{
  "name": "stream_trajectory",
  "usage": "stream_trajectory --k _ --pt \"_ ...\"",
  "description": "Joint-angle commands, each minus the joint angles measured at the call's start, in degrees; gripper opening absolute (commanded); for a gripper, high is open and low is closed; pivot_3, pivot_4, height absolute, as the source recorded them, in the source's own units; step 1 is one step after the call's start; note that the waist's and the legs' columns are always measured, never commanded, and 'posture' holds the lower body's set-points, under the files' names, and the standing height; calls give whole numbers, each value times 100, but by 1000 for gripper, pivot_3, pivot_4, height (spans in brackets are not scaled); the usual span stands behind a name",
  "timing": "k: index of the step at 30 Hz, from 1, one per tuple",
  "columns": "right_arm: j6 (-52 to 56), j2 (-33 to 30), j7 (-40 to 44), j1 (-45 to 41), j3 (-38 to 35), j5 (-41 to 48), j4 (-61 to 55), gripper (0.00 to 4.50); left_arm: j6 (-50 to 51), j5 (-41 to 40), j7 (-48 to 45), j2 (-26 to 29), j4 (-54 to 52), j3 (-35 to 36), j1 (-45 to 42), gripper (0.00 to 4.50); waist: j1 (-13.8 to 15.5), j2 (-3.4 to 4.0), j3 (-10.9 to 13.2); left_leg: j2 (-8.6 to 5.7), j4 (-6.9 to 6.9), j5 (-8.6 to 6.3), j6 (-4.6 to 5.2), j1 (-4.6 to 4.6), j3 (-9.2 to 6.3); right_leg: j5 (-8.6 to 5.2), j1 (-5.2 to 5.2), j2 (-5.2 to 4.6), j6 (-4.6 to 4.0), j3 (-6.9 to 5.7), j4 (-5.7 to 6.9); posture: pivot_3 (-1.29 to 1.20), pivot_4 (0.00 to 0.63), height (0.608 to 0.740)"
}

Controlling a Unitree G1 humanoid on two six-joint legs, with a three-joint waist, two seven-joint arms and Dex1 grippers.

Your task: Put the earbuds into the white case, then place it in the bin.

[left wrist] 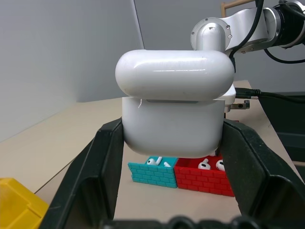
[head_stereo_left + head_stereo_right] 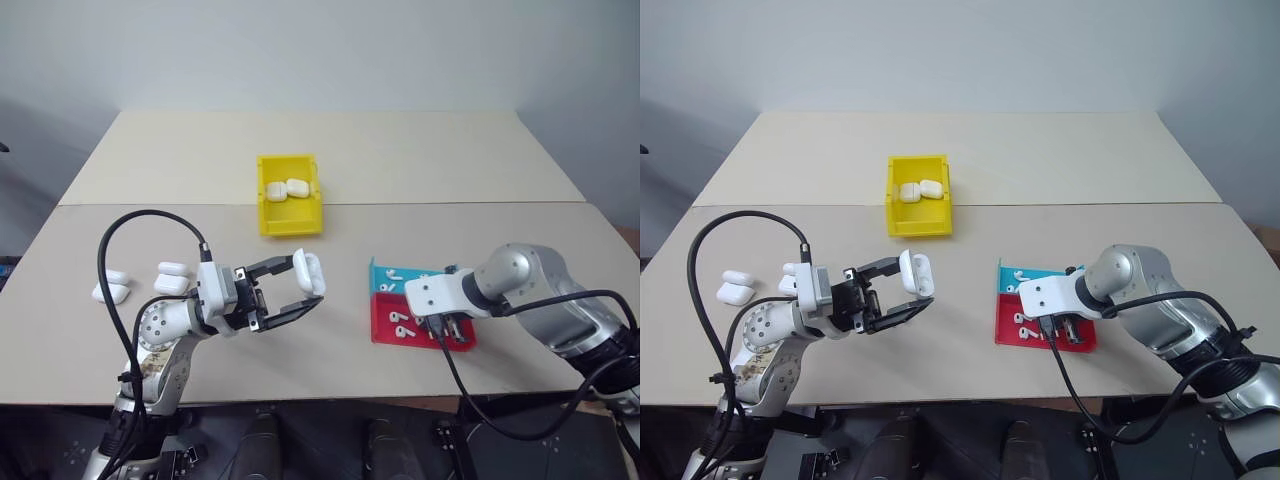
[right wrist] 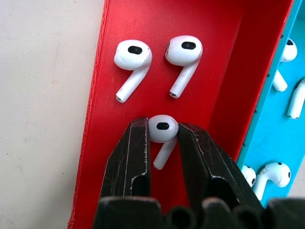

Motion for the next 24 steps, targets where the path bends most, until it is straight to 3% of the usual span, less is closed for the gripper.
stream_trajectory --k 1,5,10,12,14,18,24 --pt "14 -21 -20 88 -135 -102 -83 1008 -117 -31 -17 -22 -73 1 -108 2745 2 0 0 0 0 0 0 0 0 0 0 0 0 0 0 0 150 740" --pt "210 -145 24 208 -470 123 -418 1008 -71 -103 -39 -65 -49 -11 -216 2745 6 0 0 0 0 0 0 0 0 0 0 0 1 0 0 0 150 740" --pt "459 -435 285 379 -1942 1420 -1158 1008 276 -572 11 -199 -252 50 -465 2745 33 2 2 -1 0 23 37 -7 0 0 -3 0 1 0 -1 0 150 740" --pt "580 -358 168 239 -2876 2090 -1203 1008 548 -870 66 -264 -410 37 -617 2745 24 1 2 0 0 22 36 -5 -1 0 -2 0 1 0 -1 0 150 740" --pt "665 -77 -99 60 -3657 2742 -1158 1008 784 -1127 145 -366 -531 9 -771 2745 18 -1 3 0 0 21 34 -3 -1 1 0 0 2 0 0 0 150 740" --pt "699 1099 -1139 -379 -4811 4100 -1184 1008 1030 -1317 114 -564 -583 -147 -1013 2745 3 -5 1 1 3 23 37 3 -4 3 10 4 5 0 0 0 150 740" --pt "168 2472 -2207 -346 -4942 5028 -1669 1008 1299 -1528 -82 -635 -531 -196 -1178 2745 -1 -3 1 -1 1 26 42 -1 -5 4 7 4 3 1 1 0 150 740"
